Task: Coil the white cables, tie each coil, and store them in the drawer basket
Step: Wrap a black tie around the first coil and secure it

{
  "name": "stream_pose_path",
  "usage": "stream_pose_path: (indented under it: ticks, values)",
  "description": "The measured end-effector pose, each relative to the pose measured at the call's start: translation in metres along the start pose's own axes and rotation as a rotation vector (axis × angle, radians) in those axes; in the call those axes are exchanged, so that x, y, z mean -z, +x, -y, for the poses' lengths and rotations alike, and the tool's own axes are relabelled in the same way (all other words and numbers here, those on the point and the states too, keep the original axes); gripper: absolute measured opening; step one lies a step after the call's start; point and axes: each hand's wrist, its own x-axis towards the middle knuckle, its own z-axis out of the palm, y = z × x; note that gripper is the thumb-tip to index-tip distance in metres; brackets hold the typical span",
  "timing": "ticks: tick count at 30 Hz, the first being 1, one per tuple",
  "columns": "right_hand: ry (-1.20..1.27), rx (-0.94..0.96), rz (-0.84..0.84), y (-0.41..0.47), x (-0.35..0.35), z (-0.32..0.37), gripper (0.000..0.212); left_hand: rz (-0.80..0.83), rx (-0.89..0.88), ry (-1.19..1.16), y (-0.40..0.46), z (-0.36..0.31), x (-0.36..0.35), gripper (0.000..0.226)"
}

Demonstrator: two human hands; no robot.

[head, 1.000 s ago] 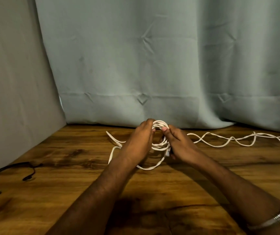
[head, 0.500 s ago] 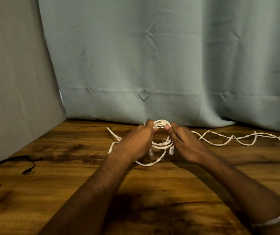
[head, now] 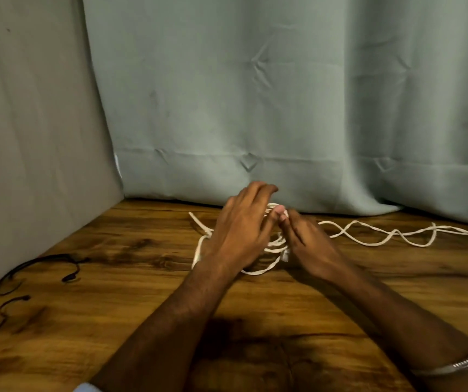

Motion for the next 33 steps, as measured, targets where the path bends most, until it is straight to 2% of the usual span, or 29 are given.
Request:
stream_pose_path:
  ticks: [4, 8, 11, 14, 17, 21, 25, 28, 31, 33]
  values:
    - [0.115, 0.037, -0.028, -0.005, 0.000, -0.003, 0.063, -0.130, -0.131, -0.172, -0.009, -0.020, 0.021, 0.030]
    - [0.133, -0.006, -0.022, -0.007, 0.019, -0.010, 0.077, -0.178, -0.169, -0.192, -0.024, -0.046, 0.057, 0.020]
    - [0.097, 0.030, -0.046, -0.005, 0.008, -0.006, 0.071, -0.234, -0.088, -0.183, -0.052, -0.024, 0.088, 0.019]
    - [0.093, 0.038, -0.049, 0.000, -0.001, -0.007, 0.073, -0.238, 0.114, -0.102, -0.076, 0.019, 0.122, 0.019]
    - [0.075, 0.037, -0.053, 0.003, -0.005, -0.017, 0.084, -0.046, 0.347, 0.060, -0.093, 0.070, 0.157, 0.011]
    - [0.092, 0.018, -0.102, 0.005, -0.008, -0.012, 0.090, 0.210, 0.612, 0.338, -0.120, 0.106, 0.210, 0.014]
    - [0.118, 0.007, -0.142, 0.004, -0.014, -0.008, 0.065, 0.378, 0.809, 0.515, -0.152, 0.115, 0.254, 0.012]
    - [0.125, -0.011, -0.166, 0.005, -0.017, -0.005, 0.071, 0.488, 0.966, 0.604, -0.174, 0.116, 0.268, 0.027]
    - [0.141, 0.001, -0.167, 0.007, -0.021, -0.003, 0.069, 0.542, 0.980, 0.902, -0.194, 0.119, 0.266, 0.028]
    - [0.141, 0.006, -0.140, 0.008, -0.023, -0.005, 0.079, 0.595, 0.949, 1.016, -0.201, 0.118, 0.261, 0.026]
